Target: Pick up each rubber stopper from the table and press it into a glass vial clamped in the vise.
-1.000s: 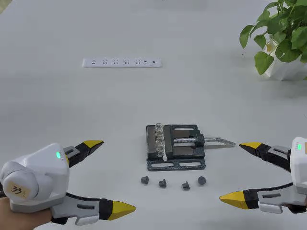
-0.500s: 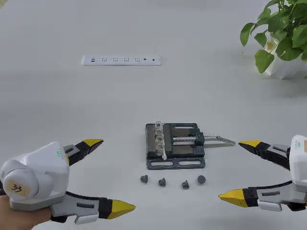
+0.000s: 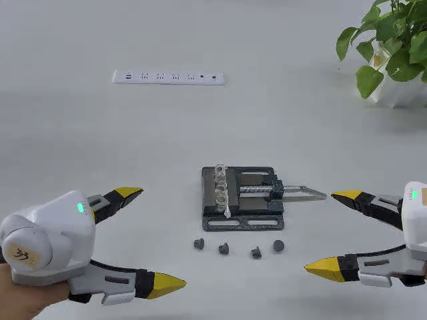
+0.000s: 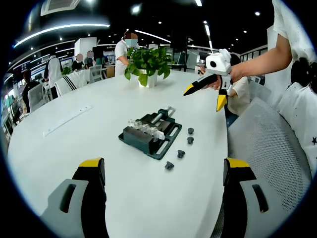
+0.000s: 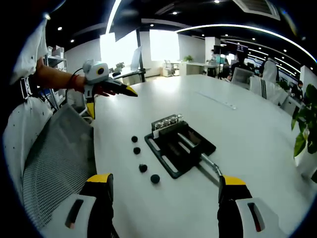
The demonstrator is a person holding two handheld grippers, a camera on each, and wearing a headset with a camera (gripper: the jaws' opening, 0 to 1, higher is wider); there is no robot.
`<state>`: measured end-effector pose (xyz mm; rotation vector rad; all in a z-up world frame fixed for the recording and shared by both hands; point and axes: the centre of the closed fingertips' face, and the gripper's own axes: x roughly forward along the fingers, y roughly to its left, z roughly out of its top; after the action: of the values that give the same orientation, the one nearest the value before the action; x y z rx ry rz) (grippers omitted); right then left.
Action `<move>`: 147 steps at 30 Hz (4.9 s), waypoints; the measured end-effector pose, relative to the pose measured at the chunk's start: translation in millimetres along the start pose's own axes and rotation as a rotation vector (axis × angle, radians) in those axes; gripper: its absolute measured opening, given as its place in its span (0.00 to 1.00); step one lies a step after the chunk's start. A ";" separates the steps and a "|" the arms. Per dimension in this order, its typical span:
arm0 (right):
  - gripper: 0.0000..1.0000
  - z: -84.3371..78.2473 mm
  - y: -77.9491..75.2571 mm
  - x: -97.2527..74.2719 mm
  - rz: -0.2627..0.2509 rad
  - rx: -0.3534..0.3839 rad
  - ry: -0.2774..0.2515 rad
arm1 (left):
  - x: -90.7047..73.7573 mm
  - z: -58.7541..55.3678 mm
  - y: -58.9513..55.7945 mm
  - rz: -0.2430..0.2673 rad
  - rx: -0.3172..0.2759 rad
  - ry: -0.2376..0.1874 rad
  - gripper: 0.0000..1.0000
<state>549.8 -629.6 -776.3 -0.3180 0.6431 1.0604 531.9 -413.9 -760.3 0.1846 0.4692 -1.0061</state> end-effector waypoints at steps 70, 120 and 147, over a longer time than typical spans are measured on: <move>0.31 -14.9 27.0 56.6 0.280 -0.377 0.441 | -0.8 -2.4 4.6 0.031 -0.042 -0.061 0.99; 0.08 -42.5 25.3 74.5 0.333 -0.548 0.602 | 2.5 -3.1 1.5 0.025 -0.076 -0.082 0.98; 0.06 0.3 31.9 65.3 0.330 -0.492 0.542 | 3.9 -9.1 0.1 0.006 -0.063 -0.071 0.98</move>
<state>543.3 -568.5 -815.1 -0.9748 0.9325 1.4640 531.1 -413.6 -770.2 0.0935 0.4345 -0.9874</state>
